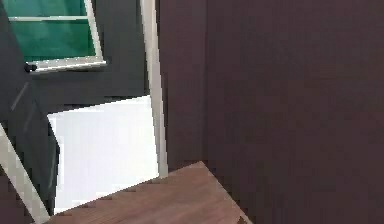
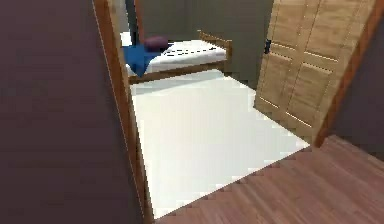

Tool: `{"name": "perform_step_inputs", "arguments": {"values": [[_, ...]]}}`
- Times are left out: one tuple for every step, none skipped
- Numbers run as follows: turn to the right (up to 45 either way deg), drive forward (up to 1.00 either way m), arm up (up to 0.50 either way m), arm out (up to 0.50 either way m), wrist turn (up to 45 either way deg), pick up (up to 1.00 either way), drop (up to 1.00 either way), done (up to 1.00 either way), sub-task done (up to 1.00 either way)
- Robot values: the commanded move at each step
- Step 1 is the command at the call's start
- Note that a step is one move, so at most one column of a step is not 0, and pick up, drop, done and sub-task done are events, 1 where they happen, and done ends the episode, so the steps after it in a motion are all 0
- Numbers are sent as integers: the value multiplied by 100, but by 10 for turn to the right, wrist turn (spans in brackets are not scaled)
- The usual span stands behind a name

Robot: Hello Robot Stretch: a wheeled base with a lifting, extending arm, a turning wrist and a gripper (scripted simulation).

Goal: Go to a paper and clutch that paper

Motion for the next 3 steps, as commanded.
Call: {"name": "perform_step_inputs", "arguments": {"values": [[450,0,0,0,0,0,0,0,0],[450,0,0,0,0,0,0,0,0],[240,0,0,0,0,0,0,0,0]]}}
